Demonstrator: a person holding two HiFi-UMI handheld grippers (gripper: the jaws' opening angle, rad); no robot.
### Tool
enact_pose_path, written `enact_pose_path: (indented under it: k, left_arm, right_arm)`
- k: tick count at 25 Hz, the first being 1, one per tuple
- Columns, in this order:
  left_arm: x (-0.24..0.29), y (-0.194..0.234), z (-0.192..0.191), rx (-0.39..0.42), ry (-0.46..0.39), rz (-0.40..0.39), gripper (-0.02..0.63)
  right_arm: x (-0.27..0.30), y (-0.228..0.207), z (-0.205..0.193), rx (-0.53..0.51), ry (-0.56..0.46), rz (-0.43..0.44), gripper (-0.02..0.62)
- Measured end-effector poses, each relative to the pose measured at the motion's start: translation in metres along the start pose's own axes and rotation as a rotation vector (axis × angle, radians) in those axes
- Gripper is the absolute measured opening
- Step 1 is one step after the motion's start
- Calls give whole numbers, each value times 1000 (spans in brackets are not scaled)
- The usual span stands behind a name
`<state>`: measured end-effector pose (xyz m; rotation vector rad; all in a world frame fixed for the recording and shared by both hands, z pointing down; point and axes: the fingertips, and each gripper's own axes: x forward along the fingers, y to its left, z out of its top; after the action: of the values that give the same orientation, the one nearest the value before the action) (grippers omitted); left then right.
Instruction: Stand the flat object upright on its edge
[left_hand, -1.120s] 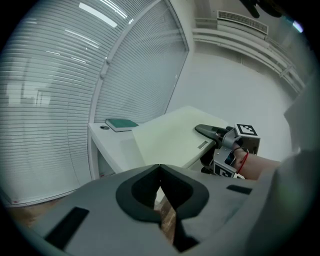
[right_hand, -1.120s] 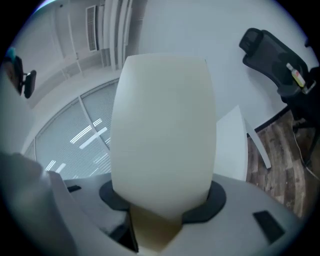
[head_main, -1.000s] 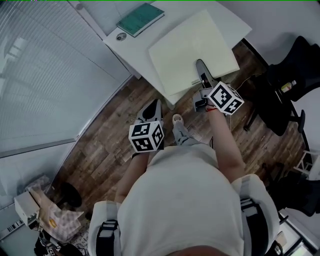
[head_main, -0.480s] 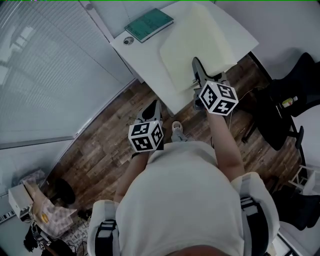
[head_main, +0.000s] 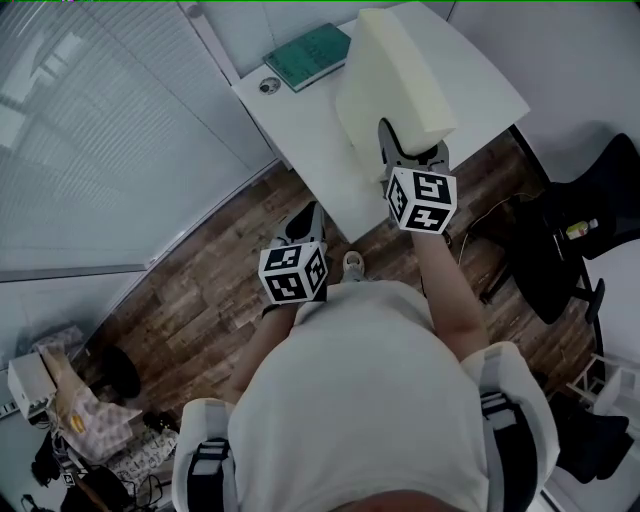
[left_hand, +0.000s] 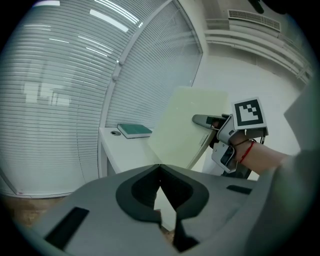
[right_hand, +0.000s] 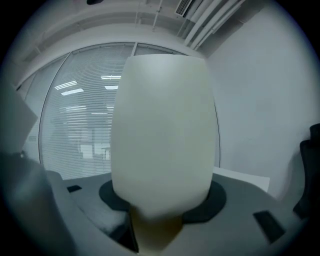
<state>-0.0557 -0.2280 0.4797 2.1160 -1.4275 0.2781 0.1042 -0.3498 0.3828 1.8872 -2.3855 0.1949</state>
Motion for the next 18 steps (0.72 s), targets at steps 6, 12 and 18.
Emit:
enact_pose_path:
  k: [6,12,18]
  left_arm:
    - [10,5,3,-6,1,22,20]
    - [20,14,7,-21,0,52,20]
    - [28,20,12,-31,-4,72,20]
  right_arm:
    - [22,6,-6,-39,20,16,255]
    - [46,12,-16,-87,44,17,255]
    - [61,14,-22,-103,56,25,255]
